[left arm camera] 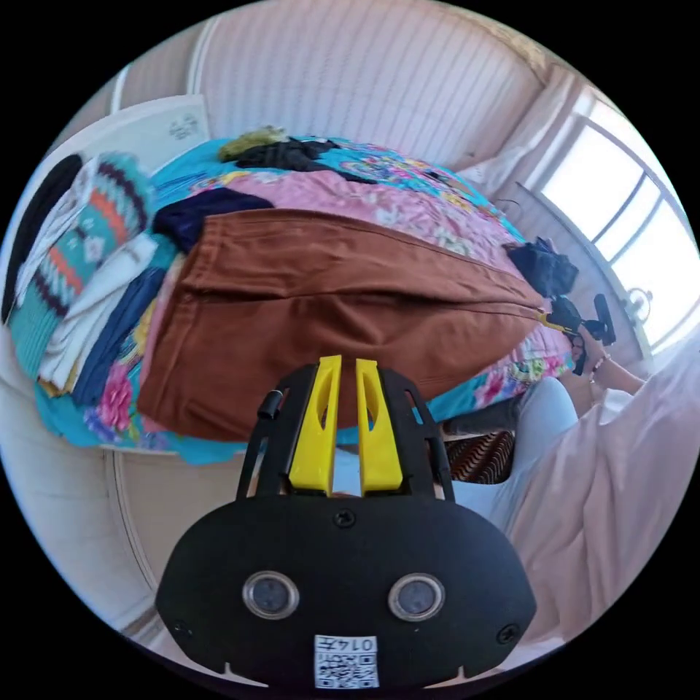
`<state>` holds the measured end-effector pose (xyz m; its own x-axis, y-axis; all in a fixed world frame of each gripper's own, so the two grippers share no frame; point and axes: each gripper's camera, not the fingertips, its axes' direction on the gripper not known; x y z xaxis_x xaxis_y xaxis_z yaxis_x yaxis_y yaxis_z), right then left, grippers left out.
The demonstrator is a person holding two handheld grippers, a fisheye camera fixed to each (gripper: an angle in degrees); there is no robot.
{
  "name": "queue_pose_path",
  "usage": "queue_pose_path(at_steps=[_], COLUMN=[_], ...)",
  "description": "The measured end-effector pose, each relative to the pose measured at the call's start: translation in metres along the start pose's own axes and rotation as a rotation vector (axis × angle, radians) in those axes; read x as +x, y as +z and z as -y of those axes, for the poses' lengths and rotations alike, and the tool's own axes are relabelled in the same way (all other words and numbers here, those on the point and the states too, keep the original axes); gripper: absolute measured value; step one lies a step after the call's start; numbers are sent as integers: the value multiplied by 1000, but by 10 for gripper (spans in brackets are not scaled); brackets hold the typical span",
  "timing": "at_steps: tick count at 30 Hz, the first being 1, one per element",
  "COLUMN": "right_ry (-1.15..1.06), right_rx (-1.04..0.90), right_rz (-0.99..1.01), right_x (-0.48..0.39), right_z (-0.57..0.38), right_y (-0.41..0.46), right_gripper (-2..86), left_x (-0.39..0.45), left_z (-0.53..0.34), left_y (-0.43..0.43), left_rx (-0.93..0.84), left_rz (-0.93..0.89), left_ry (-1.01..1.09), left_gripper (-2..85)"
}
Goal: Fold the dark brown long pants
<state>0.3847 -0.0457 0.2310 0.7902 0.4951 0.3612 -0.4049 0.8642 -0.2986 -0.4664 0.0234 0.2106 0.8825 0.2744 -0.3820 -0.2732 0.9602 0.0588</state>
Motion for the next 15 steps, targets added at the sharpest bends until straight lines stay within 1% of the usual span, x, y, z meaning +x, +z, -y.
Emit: queue_pose_path(at_steps=[2, 5, 8, 11, 15], right_ry=[57, 40, -39, -138, -227], right_rx=[72, 128, 147, 134, 35], right_rz=[3, -20, -43, -75, -194], right_x=[29, 52, 58, 55, 55], right_z=[-5, 10, 50, 102, 168], right_y=[-20, -38, -46, -47, -23], right_gripper=[47, 63, 76, 81, 99], left_x=[26, 66, 98, 119, 148], left_z=[29, 82, 141, 204, 279], left_y=[20, 49, 82, 117, 173], left_rx=[-13, -19, -32, -55, -66], left_rz=[-25, -39, 74, 134, 189], left_ry=[75, 187, 273, 307, 376], left_gripper=[53, 61, 69, 70, 70])
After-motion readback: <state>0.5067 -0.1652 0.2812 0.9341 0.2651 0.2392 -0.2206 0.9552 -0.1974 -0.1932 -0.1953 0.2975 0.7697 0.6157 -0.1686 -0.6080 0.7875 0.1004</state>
